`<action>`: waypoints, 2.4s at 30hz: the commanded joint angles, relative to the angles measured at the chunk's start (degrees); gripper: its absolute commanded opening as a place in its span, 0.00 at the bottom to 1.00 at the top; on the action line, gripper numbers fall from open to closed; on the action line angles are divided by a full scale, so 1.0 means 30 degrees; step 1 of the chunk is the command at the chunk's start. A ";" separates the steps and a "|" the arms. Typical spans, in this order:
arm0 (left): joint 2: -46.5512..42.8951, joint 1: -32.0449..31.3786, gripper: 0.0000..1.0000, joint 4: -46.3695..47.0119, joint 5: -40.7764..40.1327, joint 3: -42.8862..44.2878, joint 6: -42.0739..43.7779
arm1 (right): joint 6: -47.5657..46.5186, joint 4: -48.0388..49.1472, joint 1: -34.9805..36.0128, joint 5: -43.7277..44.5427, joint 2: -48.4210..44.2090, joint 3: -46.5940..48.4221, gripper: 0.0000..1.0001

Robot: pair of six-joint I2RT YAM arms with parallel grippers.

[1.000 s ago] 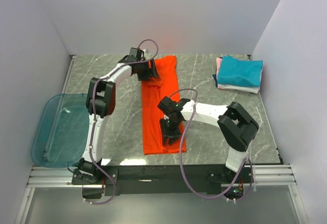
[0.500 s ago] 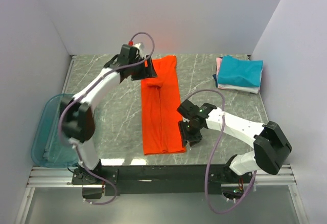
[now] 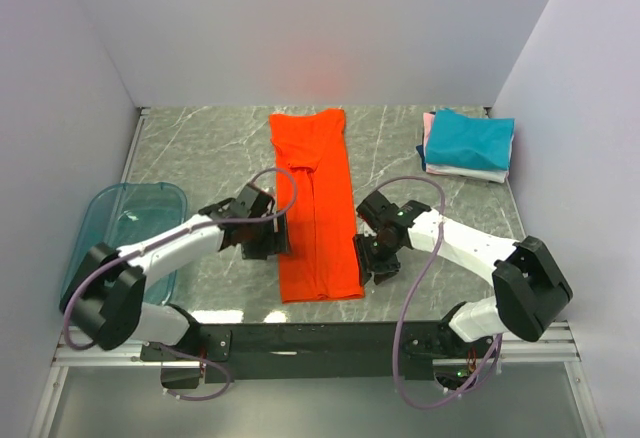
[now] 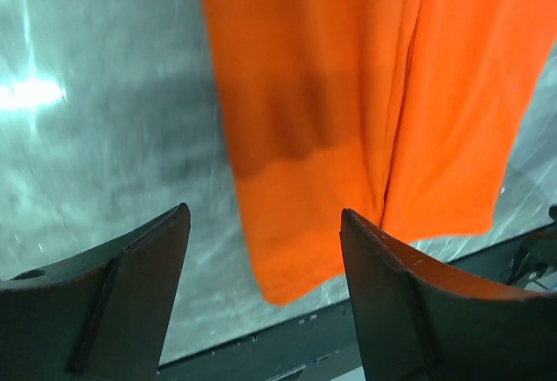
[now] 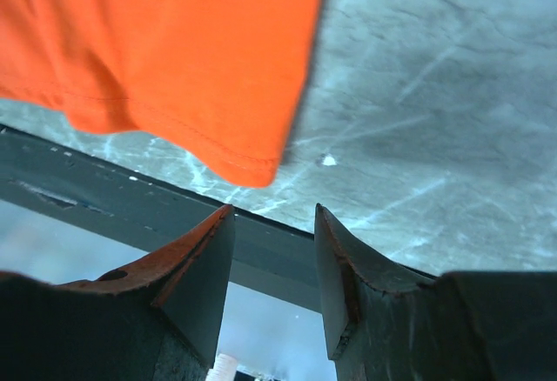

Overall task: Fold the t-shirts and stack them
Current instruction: Fold the tshirt

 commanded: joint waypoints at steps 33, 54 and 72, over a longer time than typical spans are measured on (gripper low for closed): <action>-0.2332 -0.3726 0.58 0.0856 0.0440 -0.4009 -0.4844 | -0.0979 0.3041 -0.0080 -0.2899 0.3448 -0.1353 0.20; -0.1191 -0.4429 0.35 0.1004 0.0764 -0.4860 -0.5693 | -0.0862 0.3012 -0.0051 -0.2694 0.3331 -0.1441 0.15; -0.0894 -0.5015 0.00 0.0095 0.0003 -0.4391 -0.6104 | -0.0862 0.2251 -0.0022 -0.2342 0.2365 -0.1060 0.00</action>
